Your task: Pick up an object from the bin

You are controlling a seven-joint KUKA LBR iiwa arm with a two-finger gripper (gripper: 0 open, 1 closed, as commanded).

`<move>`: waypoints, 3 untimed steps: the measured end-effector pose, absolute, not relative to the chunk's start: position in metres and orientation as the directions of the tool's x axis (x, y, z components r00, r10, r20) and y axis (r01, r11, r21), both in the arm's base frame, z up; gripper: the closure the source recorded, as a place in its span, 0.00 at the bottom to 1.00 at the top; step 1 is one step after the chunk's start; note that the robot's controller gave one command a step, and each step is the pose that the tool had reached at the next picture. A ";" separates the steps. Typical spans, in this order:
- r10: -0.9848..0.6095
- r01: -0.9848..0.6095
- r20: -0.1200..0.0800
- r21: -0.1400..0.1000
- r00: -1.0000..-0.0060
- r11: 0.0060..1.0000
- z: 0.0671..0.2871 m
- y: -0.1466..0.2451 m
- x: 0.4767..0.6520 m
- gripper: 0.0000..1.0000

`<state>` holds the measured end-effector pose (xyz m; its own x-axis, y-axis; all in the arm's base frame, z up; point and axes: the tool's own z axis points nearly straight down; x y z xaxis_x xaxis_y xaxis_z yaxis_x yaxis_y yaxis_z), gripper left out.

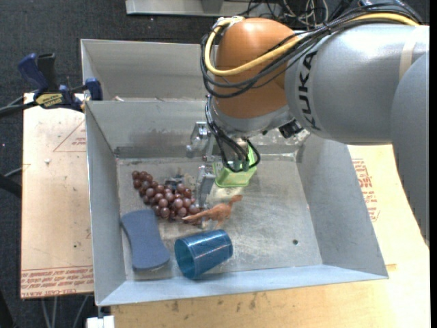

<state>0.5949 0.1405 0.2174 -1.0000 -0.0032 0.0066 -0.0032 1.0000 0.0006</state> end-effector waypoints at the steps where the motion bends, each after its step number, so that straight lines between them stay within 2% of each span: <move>1: 0.000 0.000 -0.001 0.001 -1.000 1.000 0.222 0.140 0.597 0.00; 2: 0.078 0.078 -0.004 0.003 -0.997 0.997 0.155 0.134 0.591 0.00; 3: 0.082 0.082 0.002 0.000 -0.997 0.997 0.104 0.133 0.588 0.00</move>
Offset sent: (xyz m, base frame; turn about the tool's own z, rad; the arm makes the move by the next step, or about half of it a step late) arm -0.0123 -0.0139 -0.1474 0.1792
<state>0.5881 0.1335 0.1045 -0.9966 0.0823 0.0021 0.0823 0.9966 0.0004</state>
